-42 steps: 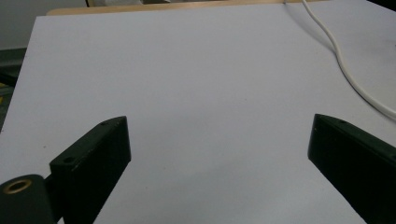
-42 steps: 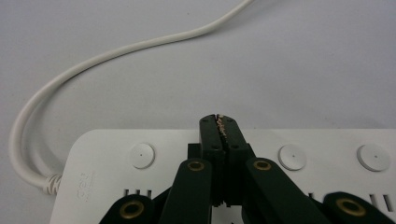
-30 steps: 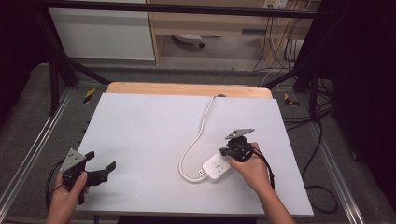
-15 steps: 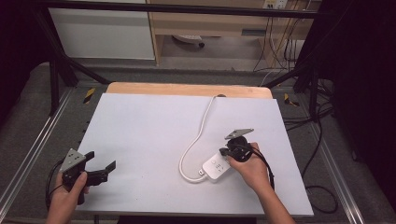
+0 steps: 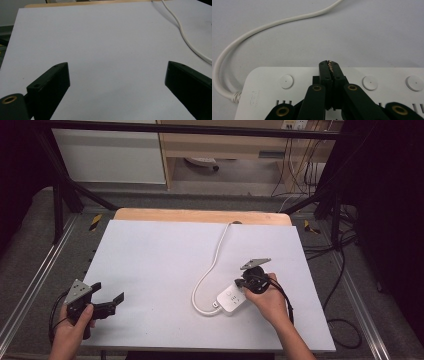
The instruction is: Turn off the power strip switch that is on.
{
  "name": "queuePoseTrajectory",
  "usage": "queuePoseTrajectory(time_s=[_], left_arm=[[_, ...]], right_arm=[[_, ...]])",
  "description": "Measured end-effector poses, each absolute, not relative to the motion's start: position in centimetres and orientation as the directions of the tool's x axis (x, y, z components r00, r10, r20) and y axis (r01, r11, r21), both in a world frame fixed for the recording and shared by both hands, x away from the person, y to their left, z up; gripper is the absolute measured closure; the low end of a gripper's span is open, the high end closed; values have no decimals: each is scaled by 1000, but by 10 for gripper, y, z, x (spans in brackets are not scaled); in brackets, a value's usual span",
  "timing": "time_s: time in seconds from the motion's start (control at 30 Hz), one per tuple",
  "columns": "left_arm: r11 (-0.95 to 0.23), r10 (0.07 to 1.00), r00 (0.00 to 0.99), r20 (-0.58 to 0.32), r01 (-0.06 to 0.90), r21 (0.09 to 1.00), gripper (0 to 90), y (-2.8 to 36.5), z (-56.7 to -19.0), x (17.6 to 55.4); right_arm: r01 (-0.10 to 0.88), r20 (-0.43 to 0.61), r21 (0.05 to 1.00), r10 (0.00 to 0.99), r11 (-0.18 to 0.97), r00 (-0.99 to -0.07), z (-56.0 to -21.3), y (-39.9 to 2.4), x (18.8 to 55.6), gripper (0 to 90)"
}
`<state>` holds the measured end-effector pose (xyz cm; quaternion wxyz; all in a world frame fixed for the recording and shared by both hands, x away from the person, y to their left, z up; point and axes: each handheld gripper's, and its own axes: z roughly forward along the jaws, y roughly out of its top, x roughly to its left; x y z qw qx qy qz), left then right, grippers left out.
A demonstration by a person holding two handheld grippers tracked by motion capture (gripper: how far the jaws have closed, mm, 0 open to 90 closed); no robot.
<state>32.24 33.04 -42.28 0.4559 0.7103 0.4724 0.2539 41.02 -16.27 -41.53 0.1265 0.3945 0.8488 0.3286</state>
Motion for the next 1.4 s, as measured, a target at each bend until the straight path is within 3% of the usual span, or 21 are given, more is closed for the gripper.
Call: queuePoseTrajectory(time_s=[1.4], left_arm=[[-133,903,423,-75,443,887,57,330,-422,322]], right_arm=[[571,15,659,750,490,-661,-418,-161,408,900]])
